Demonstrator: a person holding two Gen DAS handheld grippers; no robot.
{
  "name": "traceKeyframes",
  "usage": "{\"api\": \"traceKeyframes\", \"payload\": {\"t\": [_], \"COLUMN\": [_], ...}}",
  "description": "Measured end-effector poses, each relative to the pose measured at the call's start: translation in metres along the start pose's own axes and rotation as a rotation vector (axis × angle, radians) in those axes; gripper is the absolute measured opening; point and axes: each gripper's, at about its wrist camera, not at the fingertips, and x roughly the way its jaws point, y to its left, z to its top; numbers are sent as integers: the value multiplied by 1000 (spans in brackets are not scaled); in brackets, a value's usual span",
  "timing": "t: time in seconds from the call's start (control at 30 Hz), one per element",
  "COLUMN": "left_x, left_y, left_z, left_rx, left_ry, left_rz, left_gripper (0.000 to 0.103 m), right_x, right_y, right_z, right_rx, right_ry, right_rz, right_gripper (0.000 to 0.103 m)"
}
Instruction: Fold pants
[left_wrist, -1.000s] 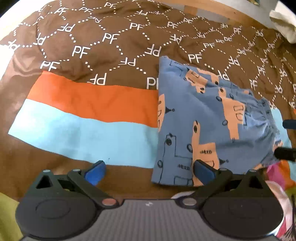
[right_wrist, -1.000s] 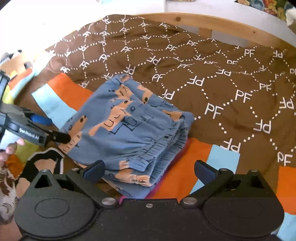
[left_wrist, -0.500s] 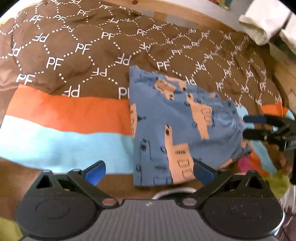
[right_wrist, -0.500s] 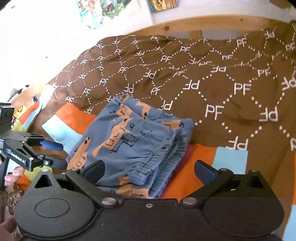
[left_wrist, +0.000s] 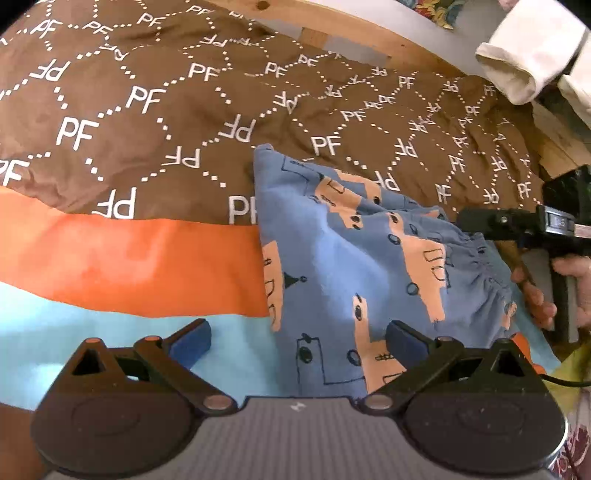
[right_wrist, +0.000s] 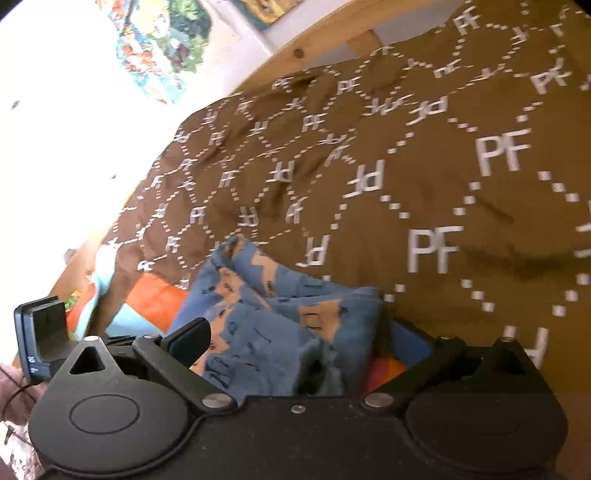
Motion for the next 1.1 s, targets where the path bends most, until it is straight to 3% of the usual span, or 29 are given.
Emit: {"api": "traceKeyframes", "payload": {"t": [0.17, 0.33, 0.43, 0.67, 0.77, 0.87, 0.93, 1.1], "left_x": [-2, 5, 7, 7, 6, 5, 3, -2], "left_y": [0, 1, -1, -7, -7, -5, -3, -1], "left_z": [-1, 1, 1, 0, 0, 0, 0, -1], "left_rx": [-12, -59, -54, -40, -46, -50, -48, -48], "left_ry": [0, 61, 81, 100, 103, 106, 115, 120], "left_rz": [-74, -159, -137, -102, -87, -79, -103, -99], "left_gripper": [103, 99, 93, 91, 87, 81, 66, 49], "right_x": [4, -4, -8, -4, -3, -5, -4, -4], "right_y": [8, 7, 4, 8, 11, 9, 10, 20], "right_z": [-13, -24, -31, -31, -33, -34, -35, -36], "right_rx": [-27, 20, 51, 39, 38, 58, 52, 6], "right_ry": [-3, -54, -99, -93, -96, -109, -113, -122], "right_rz": [23, -4, -34, -76, -121, -125, -130, -162], "right_gripper": [99, 83, 71, 68, 48, 38, 35, 30]}}
